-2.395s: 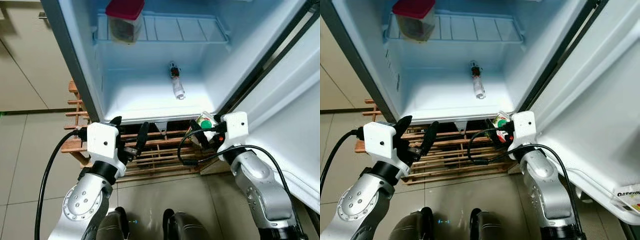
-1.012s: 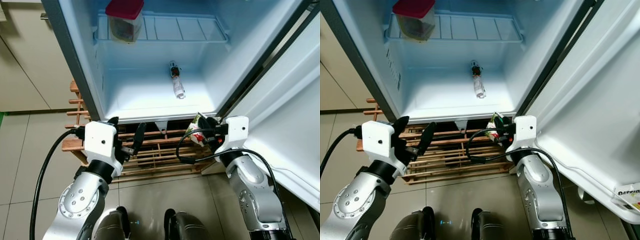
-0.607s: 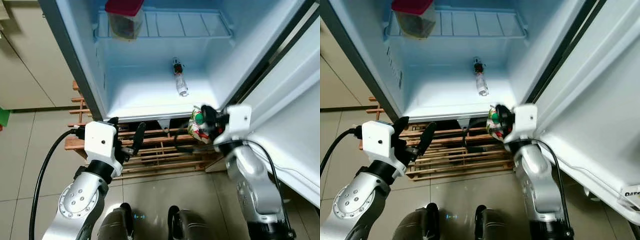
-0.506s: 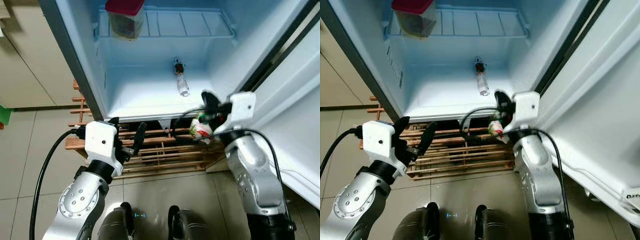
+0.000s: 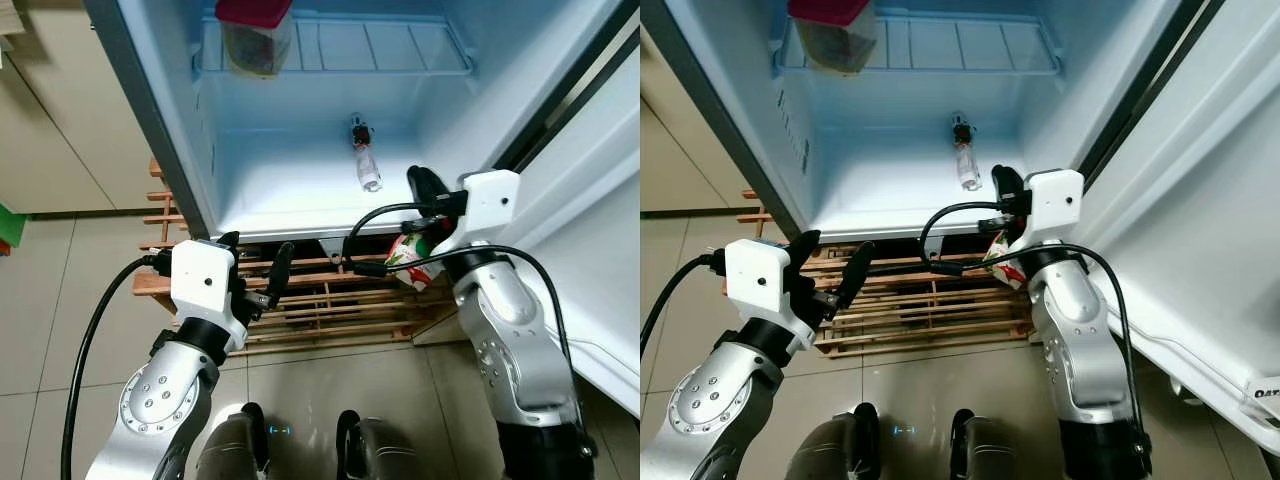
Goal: Restocking fridge
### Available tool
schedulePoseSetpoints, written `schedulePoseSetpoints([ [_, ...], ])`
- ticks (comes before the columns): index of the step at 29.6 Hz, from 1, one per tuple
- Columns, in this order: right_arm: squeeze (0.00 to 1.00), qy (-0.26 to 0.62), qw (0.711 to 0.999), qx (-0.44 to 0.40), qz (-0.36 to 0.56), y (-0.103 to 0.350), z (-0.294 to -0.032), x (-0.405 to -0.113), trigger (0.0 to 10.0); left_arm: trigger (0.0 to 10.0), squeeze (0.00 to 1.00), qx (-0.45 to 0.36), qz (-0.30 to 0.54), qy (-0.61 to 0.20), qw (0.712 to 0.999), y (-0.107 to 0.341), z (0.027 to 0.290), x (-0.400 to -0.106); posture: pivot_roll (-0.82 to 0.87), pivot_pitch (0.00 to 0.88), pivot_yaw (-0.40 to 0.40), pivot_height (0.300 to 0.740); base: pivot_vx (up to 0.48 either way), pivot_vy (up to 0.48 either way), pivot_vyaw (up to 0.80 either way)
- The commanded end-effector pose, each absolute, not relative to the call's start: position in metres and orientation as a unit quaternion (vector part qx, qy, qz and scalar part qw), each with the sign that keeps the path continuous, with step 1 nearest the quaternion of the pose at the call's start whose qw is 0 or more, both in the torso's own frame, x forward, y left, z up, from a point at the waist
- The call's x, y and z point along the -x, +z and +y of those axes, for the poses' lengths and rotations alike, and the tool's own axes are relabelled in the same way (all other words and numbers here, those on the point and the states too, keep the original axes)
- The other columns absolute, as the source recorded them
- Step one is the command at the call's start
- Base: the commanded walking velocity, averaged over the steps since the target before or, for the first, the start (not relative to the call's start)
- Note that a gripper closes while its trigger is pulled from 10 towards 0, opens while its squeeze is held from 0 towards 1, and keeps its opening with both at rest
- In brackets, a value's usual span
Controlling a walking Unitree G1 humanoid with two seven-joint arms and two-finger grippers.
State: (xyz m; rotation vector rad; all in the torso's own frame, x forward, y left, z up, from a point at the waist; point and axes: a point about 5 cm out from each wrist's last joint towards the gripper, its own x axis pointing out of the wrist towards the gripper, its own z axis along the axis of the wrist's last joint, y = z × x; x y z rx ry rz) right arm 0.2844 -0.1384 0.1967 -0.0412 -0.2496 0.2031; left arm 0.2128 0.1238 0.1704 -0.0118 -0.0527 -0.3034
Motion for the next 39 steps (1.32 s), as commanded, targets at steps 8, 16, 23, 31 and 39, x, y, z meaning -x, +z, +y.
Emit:
schedulePoseSetpoints([
  [8,1.00,0.047,0.998,0.002,-0.038,0.163,-0.166,-0.276,10.0,10.0,0.00,0.016,-0.029,-0.170,0.985,0.170,0.115,-0.213,-0.03,0.213,-0.085,0.740,0.000,0.000,0.00],
  [16,1.00,0.097,0.995,0.007,-0.018,0.153,-0.168,-0.277,10.0,10.0,0.00,0.015,-0.029,-0.170,0.985,0.170,0.116,-0.213,-0.03,0.224,-0.082,0.740,0.000,0.000,0.00],
  [23,1.00,0.125,0.991,0.045,-0.002,0.145,-0.168,-0.276,10.0,10.0,0.00,0.014,-0.028,-0.168,0.985,0.171,0.118,-0.213,-0.03,0.236,-0.080,0.740,0.000,0.000,0.00],
  [31,1.00,0.155,0.984,0.081,0.021,0.133,-0.163,-0.274,10.0,10.0,0.00,0.013,-0.028,-0.169,0.985,0.171,0.118,-0.213,-0.03,0.241,-0.076,0.740,0.000,0.000,0.00],
  [39,0.00,0.155,0.977,0.142,0.019,0.135,-0.162,-0.290,10.0,10.0,0.00,0.013,-0.029,-0.169,0.985,0.172,0.117,-0.213,-0.02,0.244,-0.077,0.740,0.000,0.000,0.00],
])
